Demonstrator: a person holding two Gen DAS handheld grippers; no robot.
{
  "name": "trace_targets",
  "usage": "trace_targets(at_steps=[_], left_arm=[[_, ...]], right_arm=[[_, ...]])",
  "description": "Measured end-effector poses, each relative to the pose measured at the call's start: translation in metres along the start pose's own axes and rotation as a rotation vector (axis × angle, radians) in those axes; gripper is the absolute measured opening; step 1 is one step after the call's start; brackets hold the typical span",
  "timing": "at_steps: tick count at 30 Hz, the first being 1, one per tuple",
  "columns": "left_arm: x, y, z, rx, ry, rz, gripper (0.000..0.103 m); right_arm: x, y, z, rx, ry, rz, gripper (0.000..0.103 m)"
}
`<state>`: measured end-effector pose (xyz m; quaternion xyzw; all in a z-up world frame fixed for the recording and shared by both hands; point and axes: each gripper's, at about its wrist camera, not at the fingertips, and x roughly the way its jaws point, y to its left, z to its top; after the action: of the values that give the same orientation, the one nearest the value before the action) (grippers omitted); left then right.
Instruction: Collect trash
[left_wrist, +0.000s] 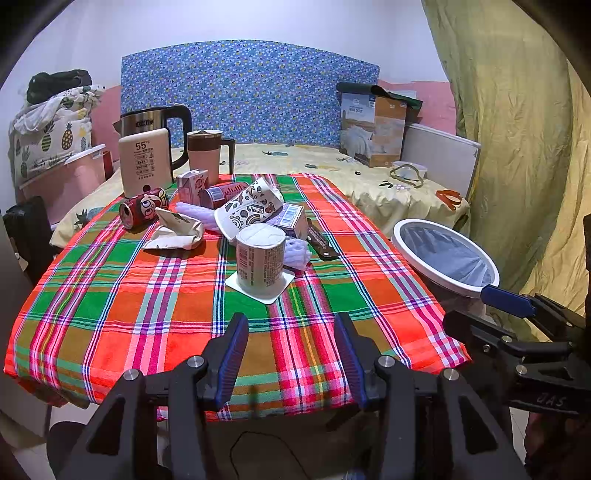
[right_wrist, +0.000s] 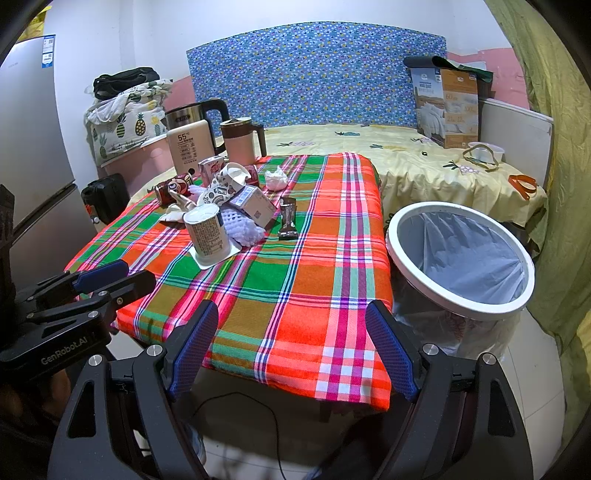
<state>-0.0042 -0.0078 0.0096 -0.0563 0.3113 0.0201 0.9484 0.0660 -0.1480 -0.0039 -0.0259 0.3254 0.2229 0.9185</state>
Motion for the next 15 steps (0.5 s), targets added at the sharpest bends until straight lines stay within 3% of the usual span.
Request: trace_targets(at_steps=[15], left_arm=[[0.0004, 0.0007, 0.0012, -0.003, 0.007, -0.013, 0.048]], right_arm=[[-0.0002, 0.0001, 0.0000, 0.000, 0.001, -0.001, 0.083]])
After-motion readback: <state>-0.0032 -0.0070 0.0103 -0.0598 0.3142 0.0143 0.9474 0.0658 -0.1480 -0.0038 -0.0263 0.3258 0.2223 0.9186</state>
